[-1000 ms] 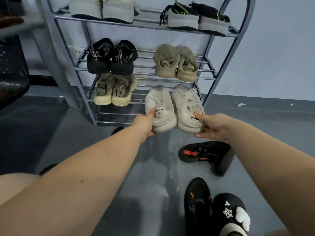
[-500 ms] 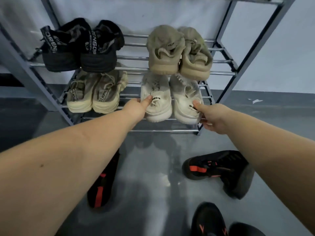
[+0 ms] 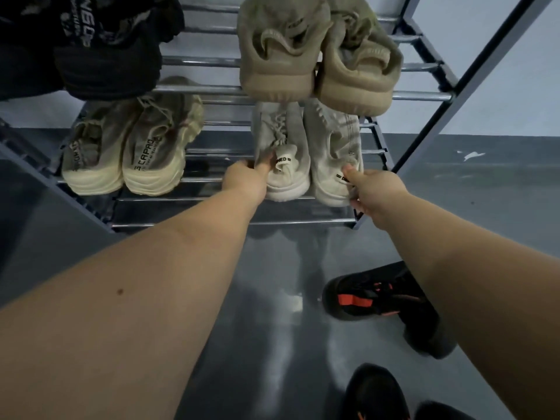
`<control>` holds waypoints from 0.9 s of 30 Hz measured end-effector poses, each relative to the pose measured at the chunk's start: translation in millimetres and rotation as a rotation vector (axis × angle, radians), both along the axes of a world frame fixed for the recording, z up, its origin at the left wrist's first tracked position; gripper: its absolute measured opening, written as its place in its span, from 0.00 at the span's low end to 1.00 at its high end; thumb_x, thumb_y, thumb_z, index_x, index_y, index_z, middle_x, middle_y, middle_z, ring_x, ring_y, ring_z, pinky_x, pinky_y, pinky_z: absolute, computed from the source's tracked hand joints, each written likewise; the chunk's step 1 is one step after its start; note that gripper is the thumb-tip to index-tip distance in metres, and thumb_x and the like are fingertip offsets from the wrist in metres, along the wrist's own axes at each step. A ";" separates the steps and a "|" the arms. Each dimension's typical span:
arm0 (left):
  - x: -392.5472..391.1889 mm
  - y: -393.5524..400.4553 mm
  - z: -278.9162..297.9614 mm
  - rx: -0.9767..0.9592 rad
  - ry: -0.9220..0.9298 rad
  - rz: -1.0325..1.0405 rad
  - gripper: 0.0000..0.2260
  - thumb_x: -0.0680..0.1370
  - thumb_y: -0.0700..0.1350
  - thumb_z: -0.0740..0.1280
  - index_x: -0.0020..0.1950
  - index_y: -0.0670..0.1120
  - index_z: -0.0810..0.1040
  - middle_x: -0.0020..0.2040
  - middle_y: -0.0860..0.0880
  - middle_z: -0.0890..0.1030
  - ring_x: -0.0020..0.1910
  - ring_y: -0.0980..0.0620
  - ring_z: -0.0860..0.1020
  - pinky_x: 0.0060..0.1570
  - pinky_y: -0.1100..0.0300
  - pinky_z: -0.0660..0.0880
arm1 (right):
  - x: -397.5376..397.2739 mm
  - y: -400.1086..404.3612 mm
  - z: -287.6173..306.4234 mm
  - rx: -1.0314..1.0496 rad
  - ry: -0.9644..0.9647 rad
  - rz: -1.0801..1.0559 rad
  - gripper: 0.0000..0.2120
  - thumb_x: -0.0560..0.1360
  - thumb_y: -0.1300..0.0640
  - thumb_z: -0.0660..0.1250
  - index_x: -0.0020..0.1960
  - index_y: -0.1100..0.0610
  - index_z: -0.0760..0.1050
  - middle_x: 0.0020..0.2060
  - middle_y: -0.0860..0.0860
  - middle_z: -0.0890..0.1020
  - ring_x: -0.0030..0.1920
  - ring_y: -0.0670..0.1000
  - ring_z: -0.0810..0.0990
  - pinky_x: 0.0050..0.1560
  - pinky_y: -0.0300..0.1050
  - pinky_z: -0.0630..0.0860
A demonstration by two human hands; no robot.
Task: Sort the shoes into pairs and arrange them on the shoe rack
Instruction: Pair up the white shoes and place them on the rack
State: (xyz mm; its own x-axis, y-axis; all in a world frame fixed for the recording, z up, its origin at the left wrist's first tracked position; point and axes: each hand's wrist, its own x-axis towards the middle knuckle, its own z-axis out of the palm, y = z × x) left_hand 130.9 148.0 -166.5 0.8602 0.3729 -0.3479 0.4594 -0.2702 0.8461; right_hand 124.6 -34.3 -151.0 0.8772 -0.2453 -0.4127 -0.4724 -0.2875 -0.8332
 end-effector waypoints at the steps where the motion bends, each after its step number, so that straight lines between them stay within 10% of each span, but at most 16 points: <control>1: 1.3 -0.6 -1.7 0.009 0.002 0.007 0.24 0.77 0.61 0.61 0.59 0.42 0.78 0.55 0.44 0.80 0.52 0.43 0.78 0.50 0.57 0.73 | 2.2 0.4 0.0 -0.029 -0.004 -0.003 0.23 0.77 0.47 0.64 0.62 0.66 0.74 0.35 0.50 0.74 0.43 0.53 0.78 0.61 0.55 0.75; 7: -3.3 -3.9 2.6 -0.128 -0.036 0.003 0.33 0.69 0.67 0.65 0.63 0.45 0.76 0.58 0.46 0.80 0.57 0.45 0.78 0.60 0.50 0.75 | 9.6 -2.1 1.4 -0.078 -0.040 -0.046 0.22 0.78 0.47 0.63 0.68 0.58 0.71 0.56 0.55 0.80 0.58 0.57 0.79 0.63 0.52 0.74; 11: -20.9 -6.4 -3.0 0.118 -0.116 -0.163 0.46 0.54 0.68 0.74 0.67 0.50 0.70 0.63 0.49 0.74 0.60 0.50 0.76 0.62 0.53 0.73 | 5.5 -5.2 1.7 -0.115 -0.067 -0.004 0.28 0.74 0.44 0.67 0.70 0.56 0.70 0.60 0.52 0.80 0.57 0.56 0.80 0.61 0.52 0.76; 27: -29.0 -19.5 5.8 0.339 -0.099 -0.201 0.41 0.69 0.53 0.74 0.75 0.43 0.59 0.72 0.43 0.65 0.71 0.44 0.65 0.69 0.54 0.64 | -21.5 -3.9 26.9 -0.482 -0.099 0.337 0.40 0.71 0.53 0.73 0.76 0.55 0.56 0.71 0.55 0.67 0.66 0.57 0.72 0.62 0.47 0.72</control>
State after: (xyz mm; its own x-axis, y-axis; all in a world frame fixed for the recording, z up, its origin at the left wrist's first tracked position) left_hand 101.9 128.5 -160.8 0.9507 0.2736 -0.1459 0.2899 -0.6177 0.7310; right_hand 103.1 -38.2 -124.1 0.9679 -0.0862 -0.2359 -0.2160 -0.7649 -0.6069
